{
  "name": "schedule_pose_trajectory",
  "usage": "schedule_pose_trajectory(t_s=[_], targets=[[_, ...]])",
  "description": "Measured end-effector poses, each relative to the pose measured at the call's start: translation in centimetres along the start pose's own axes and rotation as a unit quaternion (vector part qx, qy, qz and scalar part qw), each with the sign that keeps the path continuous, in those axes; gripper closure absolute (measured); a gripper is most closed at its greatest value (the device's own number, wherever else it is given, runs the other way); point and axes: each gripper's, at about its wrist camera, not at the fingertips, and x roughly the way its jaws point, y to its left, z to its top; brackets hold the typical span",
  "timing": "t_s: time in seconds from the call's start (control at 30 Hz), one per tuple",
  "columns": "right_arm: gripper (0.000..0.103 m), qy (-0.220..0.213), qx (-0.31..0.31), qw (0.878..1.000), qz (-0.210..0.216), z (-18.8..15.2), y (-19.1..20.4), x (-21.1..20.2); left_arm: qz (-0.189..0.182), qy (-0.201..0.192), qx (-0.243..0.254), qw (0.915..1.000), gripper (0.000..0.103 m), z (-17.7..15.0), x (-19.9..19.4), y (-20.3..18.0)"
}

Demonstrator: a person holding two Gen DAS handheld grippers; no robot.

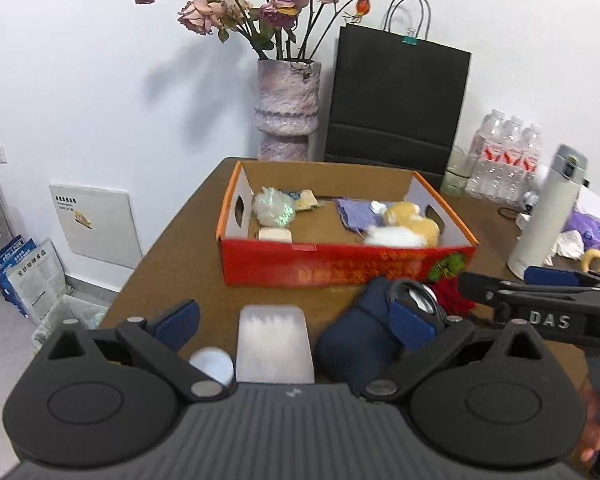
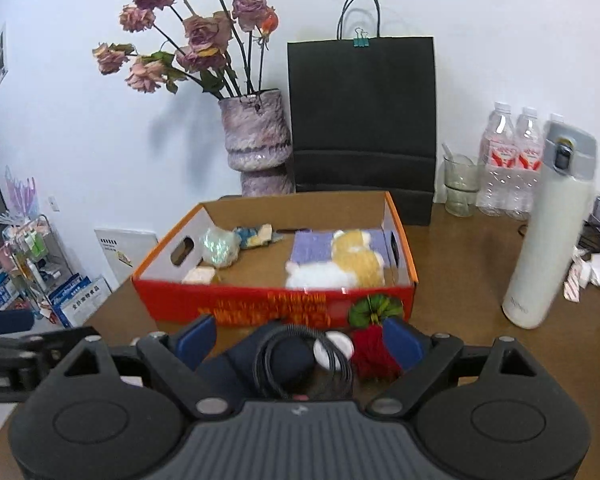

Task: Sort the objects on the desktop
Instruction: 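Withdraw both tools from the box back over the table items, then grasp the clear bead container with left tool while right tool grasps the black braided cable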

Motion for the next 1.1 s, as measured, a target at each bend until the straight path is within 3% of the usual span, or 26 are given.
schedule_pose_trajectory(t_s=[0.17,0.5,0.73,1.1], targets=[[0.013,-0.009,-0.010,1.000,-0.001,-3.0,0.6,-1.6,0.011,-0.022,0.008,0.9997,0.000,-3.8,-1.8,-0.4],[0.013,-0.001,-0.014,1.000,0.002,-8.1,1.8,-3.6,0.005,0.006,-0.015,0.9999,0.000,-9.1,-2.7,2.0],[0.013,0.013,-0.020,1.000,0.002,-9.5,2.2,-3.0,0.021,0.014,-0.017,0.9995,0.000,-10.2,-2.2,3.0],[0.013,0.018,-0.027,0.999,0.011,-9.8,2.5,-1.6,0.013,0.025,-0.008,0.9996,0.000,-9.9,0.0,2.7]])
